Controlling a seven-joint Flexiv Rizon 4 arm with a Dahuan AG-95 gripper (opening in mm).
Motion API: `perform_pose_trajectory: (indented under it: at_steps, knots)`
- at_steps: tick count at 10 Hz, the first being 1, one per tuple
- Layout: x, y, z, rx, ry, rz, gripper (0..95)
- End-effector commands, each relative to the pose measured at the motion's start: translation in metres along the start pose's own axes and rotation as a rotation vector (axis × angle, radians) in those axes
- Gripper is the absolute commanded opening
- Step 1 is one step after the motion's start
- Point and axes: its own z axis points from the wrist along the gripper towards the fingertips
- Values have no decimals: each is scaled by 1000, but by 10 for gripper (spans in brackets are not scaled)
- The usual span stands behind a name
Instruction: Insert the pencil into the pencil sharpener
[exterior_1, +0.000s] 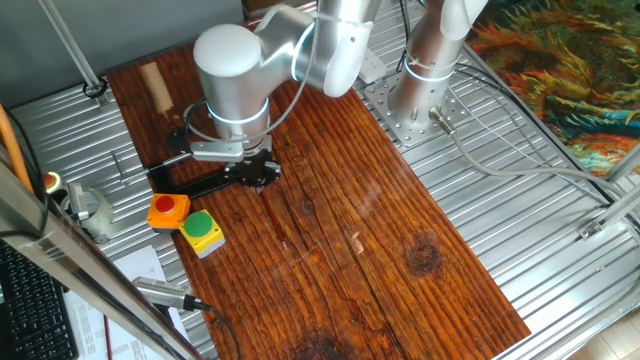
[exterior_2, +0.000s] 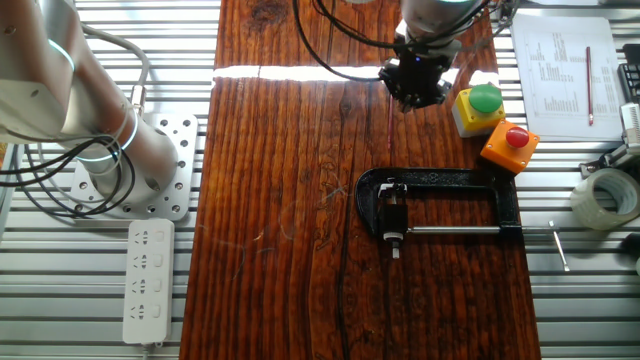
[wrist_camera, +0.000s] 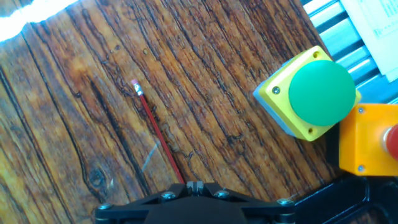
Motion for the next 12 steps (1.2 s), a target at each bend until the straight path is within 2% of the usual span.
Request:
perform_pose_trajectory:
  at_steps: [1,2,5,7,8,9,10,11,12]
  knots:
    - [0,0,1,-1,-8,8,0]
    - [0,0,1,1,-13,16,0]
    - [0,0,1,0,-16,-59,0]
    - [0,0,1,8,-26,-50,0]
    - [-4,8,7,-9,-49,-77,0]
    - [-13,19,13,-16,-70,-97,0]
    - [-17,24,14,-19,-74,-98,0]
    - [-30,44,16,-17,-68,-87,0]
    - [-35,54,17,-17,-68,-80,0]
